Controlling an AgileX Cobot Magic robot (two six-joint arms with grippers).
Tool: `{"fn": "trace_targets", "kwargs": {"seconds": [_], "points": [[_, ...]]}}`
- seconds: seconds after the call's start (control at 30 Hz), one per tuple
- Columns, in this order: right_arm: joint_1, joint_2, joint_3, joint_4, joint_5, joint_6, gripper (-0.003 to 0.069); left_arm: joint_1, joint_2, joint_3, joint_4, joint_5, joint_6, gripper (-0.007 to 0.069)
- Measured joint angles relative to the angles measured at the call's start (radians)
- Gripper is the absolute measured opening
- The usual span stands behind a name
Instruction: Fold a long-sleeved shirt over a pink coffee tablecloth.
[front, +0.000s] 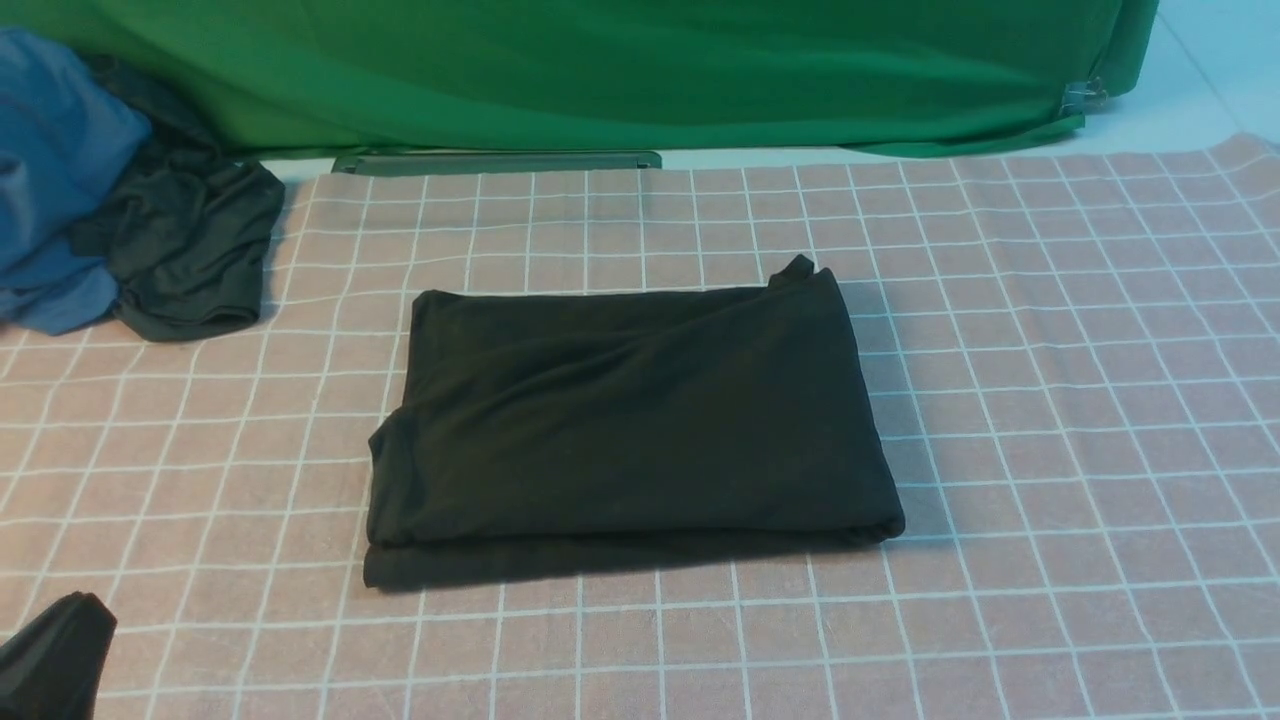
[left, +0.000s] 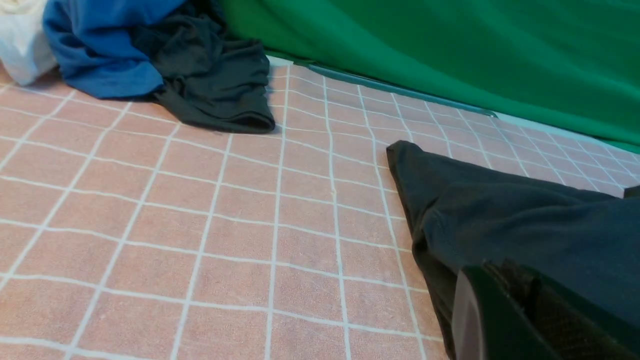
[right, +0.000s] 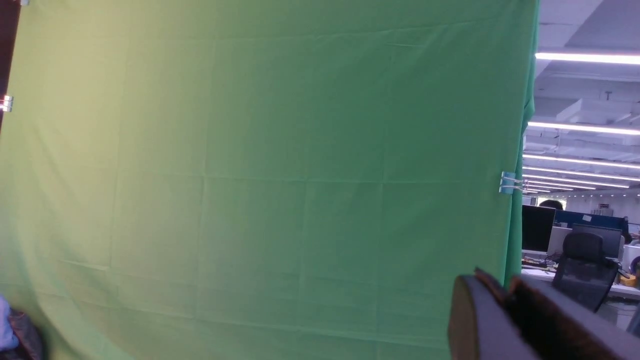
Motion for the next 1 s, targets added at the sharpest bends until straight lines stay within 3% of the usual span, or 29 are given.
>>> {"fn": "trace_targets", "kwargs": {"seconds": [0.9, 1.0], "points": [[-0.001, 0.0, 0.003, 0.0, 0.048, 0.0, 0.0176, -0.001, -0.001, 0.0, 0.012, 0.003, 0.001, 0.0013], [-0.061, 0.001, 0.062, 0.0, 0.09, 0.0, 0.0183, -0.001, -0.001, 0.0, 0.012, 0.003, 0.004, 0.0013]]}}
